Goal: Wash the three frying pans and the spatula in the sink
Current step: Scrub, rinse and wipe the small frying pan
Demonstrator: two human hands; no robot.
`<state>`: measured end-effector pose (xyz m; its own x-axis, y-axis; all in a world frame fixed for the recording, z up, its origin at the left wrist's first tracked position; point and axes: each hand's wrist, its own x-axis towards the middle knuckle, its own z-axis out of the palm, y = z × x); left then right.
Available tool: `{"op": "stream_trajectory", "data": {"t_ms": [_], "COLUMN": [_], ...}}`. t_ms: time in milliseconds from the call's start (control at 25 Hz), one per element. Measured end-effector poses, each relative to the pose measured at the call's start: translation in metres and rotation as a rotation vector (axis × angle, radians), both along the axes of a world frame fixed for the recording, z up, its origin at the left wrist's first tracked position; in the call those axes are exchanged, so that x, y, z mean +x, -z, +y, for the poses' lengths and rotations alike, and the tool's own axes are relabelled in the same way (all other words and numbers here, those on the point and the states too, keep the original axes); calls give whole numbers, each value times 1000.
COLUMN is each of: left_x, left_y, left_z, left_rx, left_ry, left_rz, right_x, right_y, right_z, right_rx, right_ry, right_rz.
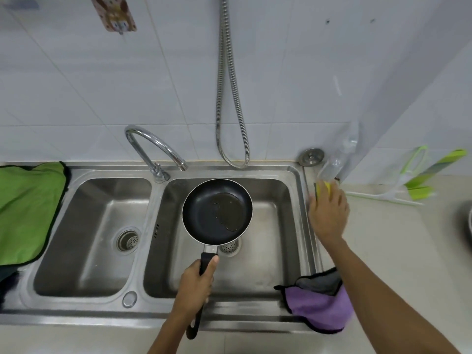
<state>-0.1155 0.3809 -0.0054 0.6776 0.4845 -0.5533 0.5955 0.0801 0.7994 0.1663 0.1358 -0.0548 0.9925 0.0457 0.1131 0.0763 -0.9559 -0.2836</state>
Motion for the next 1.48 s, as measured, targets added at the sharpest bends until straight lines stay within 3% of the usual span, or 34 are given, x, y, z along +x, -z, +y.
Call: {"op": "stream_trajectory", "data": {"t_ms": [120,200,280,360,400,480,600,720,1000,1080,1280,1480], "left_x": [5,8,11,18,23,32,36,36,34,32,27,28], "left_y": [-2,-2,-2,-2,-2,-2,-9,-15,-13,-10,2,-1], "left_z": [-6,-9,-15,-22,-25,-30,-35,-35,-47,-46,-33,-27], "left_rx": [-48,-114,-170,-240,-288,-385,-500,-555,-568,-544,-522,-593], "left_ry": [-8,-32,-61,-129,-173,-210,-180,-160,-86,-10,31,27], "left_rz": [-15,-29,-34,-51,-71,-106,-160,-131,-22,-12,33,42], "right_x": [1,3,-15,-57,-86,-146,-199,-208,-219,-219,-224,-230], "right_y": [21,6,-19,-37,-47,-67,-74,-68,-69,-71,-66,-49], "right_z": [-28,-14,11,36,49,70,88,92,96,93,93,98], "right_rx": [-239,-210,-112,143,336,626,858,844,1097,1034,579,387], "right_ry": [-178,-134,-77,-172,-225,-197,-130,-164,-18,-55,-334,-439], "right_rz": [278,399,252,39,85,433,831,841,930,882,651,439]}}
